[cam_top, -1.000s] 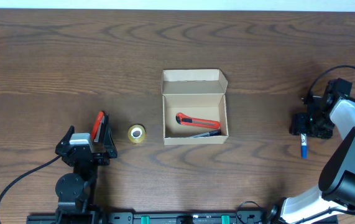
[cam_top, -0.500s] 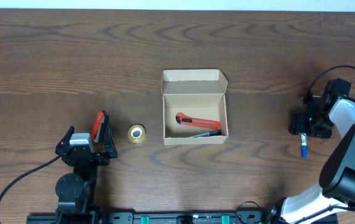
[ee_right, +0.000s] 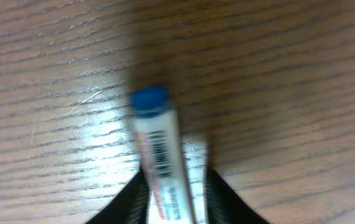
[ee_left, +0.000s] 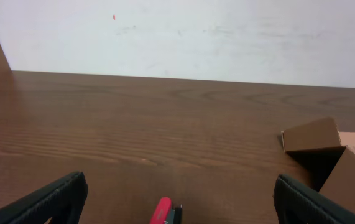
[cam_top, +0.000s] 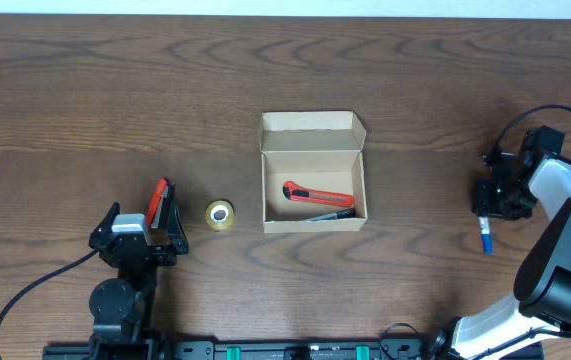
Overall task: Pack container
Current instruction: 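Lower the right gripper and grasp the blue-capped marker, then carry the blue marker into the box and open the right gripper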
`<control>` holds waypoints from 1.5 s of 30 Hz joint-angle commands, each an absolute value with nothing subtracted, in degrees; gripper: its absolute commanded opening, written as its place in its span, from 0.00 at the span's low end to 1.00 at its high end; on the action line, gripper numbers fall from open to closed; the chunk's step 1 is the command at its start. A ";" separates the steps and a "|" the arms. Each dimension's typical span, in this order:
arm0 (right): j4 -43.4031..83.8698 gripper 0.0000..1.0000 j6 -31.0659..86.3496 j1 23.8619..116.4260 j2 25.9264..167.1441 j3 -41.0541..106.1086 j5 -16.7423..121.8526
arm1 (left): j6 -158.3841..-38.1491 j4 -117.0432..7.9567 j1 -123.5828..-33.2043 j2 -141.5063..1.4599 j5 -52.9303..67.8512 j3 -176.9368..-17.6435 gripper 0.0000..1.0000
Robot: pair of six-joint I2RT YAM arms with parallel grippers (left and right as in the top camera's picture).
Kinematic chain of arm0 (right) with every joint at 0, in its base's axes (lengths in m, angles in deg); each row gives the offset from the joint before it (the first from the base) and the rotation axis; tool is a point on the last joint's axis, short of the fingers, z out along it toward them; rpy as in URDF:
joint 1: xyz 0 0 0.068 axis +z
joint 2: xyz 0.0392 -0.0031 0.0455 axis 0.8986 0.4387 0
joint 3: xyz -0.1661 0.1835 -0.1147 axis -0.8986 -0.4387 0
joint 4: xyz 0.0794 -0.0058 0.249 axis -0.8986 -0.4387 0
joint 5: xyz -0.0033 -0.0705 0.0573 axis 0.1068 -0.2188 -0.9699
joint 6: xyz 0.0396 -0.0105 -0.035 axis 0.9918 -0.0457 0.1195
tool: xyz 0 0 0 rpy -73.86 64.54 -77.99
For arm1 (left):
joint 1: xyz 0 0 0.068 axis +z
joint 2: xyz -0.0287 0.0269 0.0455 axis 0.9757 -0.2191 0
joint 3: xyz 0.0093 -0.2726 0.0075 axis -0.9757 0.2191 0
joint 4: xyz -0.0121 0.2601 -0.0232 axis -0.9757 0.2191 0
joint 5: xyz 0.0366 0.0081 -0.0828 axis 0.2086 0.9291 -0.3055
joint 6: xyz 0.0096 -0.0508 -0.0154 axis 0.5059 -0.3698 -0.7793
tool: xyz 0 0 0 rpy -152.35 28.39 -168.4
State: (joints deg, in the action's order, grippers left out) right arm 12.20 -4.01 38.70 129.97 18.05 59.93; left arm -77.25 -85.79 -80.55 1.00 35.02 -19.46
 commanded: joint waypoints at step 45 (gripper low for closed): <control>-16.34 0.01 -47.41 93.43 128.22 59.27 55.80 | -77.51 -84.50 -80.74 1.37 33.91 -17.69 0.95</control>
State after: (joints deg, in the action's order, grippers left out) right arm -16.26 -38.30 90.72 129.07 58.24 50.66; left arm -77.25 -85.79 -80.57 1.00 35.02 -19.46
